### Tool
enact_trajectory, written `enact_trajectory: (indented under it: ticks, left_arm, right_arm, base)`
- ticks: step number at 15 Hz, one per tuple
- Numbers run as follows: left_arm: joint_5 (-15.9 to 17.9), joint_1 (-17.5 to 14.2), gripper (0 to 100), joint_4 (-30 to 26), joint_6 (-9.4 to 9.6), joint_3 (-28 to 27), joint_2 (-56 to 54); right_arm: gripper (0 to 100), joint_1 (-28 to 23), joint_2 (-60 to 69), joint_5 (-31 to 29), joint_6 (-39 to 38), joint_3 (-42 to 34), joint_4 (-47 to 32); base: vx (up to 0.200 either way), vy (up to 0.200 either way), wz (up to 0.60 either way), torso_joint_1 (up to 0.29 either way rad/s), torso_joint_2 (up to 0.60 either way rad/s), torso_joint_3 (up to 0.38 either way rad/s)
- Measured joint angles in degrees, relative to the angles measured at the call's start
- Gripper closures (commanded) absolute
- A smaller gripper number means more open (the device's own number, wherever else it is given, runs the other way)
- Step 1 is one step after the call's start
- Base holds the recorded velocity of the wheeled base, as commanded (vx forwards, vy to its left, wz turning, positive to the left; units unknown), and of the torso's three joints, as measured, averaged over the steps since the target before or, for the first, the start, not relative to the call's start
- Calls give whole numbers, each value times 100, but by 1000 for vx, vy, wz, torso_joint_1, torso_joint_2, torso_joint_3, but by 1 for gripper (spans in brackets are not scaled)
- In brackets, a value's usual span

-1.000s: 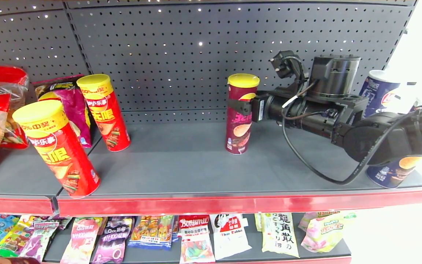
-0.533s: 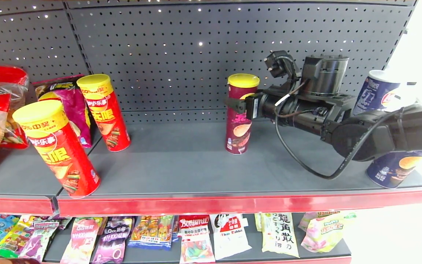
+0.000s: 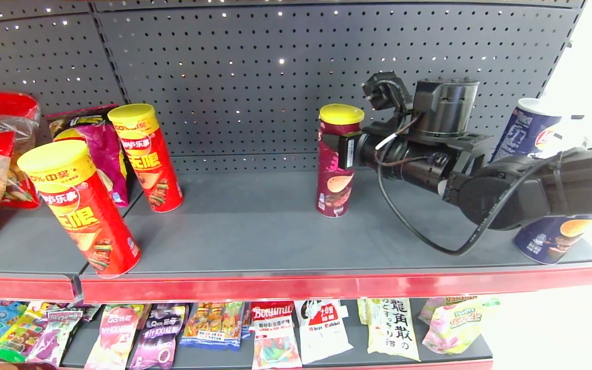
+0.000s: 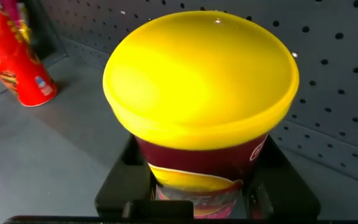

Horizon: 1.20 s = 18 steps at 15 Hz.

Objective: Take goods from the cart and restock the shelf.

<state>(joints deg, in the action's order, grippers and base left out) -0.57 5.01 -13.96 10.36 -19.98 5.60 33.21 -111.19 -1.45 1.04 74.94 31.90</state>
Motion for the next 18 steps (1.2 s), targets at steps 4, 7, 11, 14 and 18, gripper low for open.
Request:
enact_trajectory:
  ticks: [4, 7, 11, 14, 18]
  left_arm:
    - [6, 0, 100, 4, 1, 61, -12]
    - [33, 0, 100, 6, 0, 102, -12]
    - [46, 2, 100, 6, 0, 162, -12]
    - [44, -2, 100, 9, 0, 171, -12]
    - [41, -2, 100, 11, 0, 173, -15]
  right_arm:
    - [100, 345, 614, -845, -4, -95, -763]
    - [100, 612, 1073, -1805, -17, -542, -853]
    - [100, 933, 1261, -2748, -295, -783, -816]
    - [100, 1307, 1235, -3223, -708, -750, -809]
    - [100, 1535, 1152, -3232, -770, -783, -805]
  base:
    - [0, 0, 0, 0, 0, 0]
    - [0, 0, 0, 0, 0, 0]
    - [0, 0, 0, 0, 0, 0]
    - [0, 0, 0, 0, 0, 0]
    - [0, 0, 0, 0, 0, 0]
